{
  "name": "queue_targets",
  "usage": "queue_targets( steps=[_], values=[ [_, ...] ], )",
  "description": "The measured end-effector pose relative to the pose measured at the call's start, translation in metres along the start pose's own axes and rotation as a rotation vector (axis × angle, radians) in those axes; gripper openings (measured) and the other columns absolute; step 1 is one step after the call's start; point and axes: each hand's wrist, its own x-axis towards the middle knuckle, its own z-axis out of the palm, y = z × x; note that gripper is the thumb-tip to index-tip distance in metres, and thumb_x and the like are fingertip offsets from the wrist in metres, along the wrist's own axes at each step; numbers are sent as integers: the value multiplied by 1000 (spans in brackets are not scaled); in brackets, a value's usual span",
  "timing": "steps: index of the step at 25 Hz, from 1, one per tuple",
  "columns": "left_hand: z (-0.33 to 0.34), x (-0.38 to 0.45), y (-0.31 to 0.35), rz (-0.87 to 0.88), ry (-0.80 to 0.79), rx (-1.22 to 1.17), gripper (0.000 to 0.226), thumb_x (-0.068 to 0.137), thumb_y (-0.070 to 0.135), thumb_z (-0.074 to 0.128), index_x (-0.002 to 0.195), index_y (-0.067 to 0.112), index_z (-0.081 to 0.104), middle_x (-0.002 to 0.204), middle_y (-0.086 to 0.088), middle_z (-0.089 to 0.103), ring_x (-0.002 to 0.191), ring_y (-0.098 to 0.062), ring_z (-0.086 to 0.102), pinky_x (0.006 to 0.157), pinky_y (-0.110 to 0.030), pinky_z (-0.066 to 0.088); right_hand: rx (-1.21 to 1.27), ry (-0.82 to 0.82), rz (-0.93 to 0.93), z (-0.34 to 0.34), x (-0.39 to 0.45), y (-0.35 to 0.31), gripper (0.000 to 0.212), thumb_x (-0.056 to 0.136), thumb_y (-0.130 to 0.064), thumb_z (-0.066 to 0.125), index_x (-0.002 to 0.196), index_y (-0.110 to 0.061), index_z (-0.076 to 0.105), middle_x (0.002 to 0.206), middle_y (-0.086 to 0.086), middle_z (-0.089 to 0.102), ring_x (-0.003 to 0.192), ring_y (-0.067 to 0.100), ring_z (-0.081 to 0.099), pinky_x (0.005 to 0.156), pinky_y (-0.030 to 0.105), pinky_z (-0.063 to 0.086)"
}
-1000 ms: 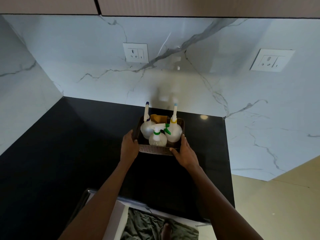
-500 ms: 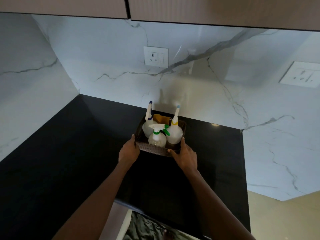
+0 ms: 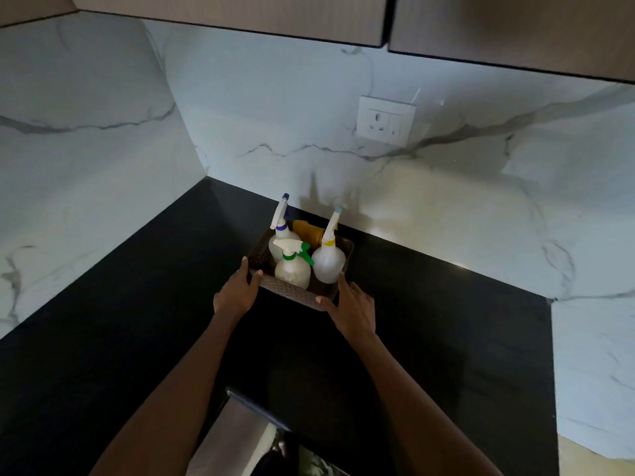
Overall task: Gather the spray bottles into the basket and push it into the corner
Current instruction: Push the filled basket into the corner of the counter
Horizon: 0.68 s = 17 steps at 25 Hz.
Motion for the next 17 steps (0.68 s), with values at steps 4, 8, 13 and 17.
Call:
queue_targets(
  steps=[4, 8, 13, 17],
  values=[
    [-31, 29, -28, -70, 2, 50, 73, 100, 63, 29, 159, 34, -1, 162, -11, 33, 142, -36, 42, 112, -62, 35, -46, -32, -19, 22, 32, -42, 85, 94, -71, 42, 160, -23, 17, 163, 5, 35, 152, 29, 28, 120, 51, 25],
    [-60, 65, -58, -85, 21, 101, 71, 100, 63, 27, 159, 36, -4, 165, -10, 25, 146, -38, 36, 114, -64, 31, -135, -33, -2, 41, 71, -83, 85, 93, -75, 36, 160, -27, 15, 170, 8, 13, 155, 32, 19, 121, 55, 20],
    [-88, 116, -78, -127, 42, 87, 72, 98, 69, 23, 158, 39, -2, 166, -10, 24, 145, -39, 36, 115, -62, 29, -162, -48, 12, 57, 118, -121, 86, 90, -80, 34, 160, -33, 16, 171, 8, 4, 155, 34, 14, 121, 59, 17],
    [-104, 154, -90, -120, 81, 78, 74, 97, 70, 24, 159, 37, 0, 166, -11, 22, 144, -40, 37, 113, -60, 29, -155, -67, 15, 69, 156, -146, 87, 88, -82, 32, 160, -35, 17, 171, 1, 1, 156, 34, 9, 122, 60, 14]
  ],
)
